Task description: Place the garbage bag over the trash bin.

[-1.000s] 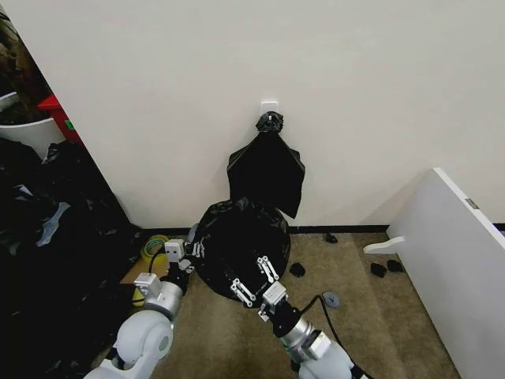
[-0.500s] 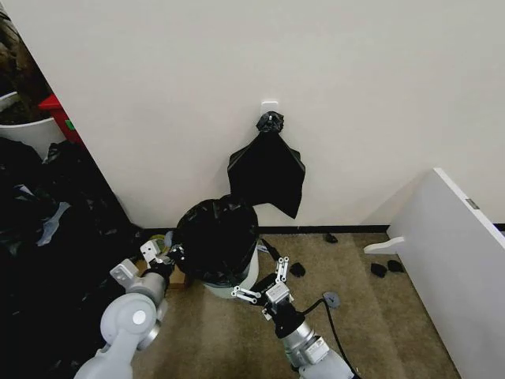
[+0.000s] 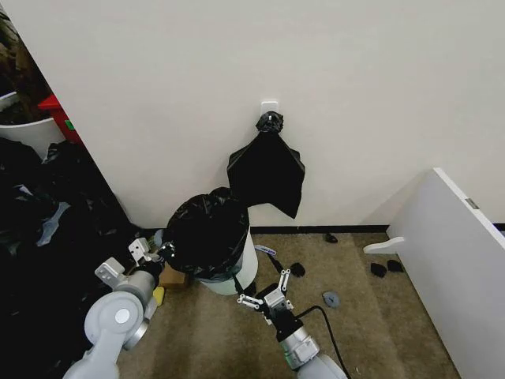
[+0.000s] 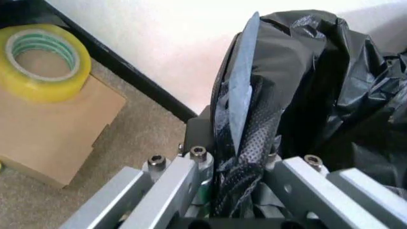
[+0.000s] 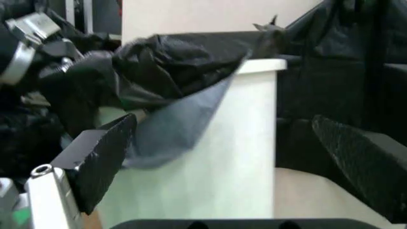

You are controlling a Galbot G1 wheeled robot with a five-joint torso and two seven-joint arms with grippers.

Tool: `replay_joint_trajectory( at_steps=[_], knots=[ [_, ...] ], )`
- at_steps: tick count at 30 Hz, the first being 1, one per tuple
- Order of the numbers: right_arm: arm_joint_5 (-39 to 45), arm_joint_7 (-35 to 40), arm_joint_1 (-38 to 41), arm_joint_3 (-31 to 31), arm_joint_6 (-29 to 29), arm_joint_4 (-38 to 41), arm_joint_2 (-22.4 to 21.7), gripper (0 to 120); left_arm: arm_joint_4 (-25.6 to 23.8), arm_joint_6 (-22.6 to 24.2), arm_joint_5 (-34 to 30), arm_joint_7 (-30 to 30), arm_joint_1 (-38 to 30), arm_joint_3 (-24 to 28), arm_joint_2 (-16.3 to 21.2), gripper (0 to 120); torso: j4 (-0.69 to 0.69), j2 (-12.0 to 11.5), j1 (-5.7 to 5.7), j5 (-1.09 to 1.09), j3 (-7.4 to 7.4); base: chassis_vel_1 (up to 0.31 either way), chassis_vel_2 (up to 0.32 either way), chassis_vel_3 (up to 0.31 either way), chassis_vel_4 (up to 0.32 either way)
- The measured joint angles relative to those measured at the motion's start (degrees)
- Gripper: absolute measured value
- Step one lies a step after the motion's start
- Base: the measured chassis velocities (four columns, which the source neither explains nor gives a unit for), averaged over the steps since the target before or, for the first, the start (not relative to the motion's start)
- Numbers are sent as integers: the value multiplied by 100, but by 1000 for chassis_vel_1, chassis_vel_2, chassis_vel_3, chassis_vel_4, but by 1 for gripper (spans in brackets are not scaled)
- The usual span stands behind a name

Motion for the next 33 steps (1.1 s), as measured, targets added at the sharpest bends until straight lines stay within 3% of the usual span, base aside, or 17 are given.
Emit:
replay_joint_trajectory(
  at_steps=[21,24,27,33],
  knots=[
    [-541,717,146,169,-591,-658,109,100,-421,266,-277,-14,115,-95,36,4,1,0,0,0,0,0,0,0,0],
    [-391,646,112,151,-452,-594,65,100,-381,255,-264,13,89,-94,44,4,0,0,0,0,0,0,0,0,0],
    [383,-85,55,161,414,-428,-99,100,-183,32,-64,217,39,-7,112,4,1,0,0,0,0,0,0,0,0],
    [1308,-991,-16,685,1269,-350,-335,100,149,-499,212,838,-27,219,359,4,0,0,0,1,0,0,0,0,0]
  ],
)
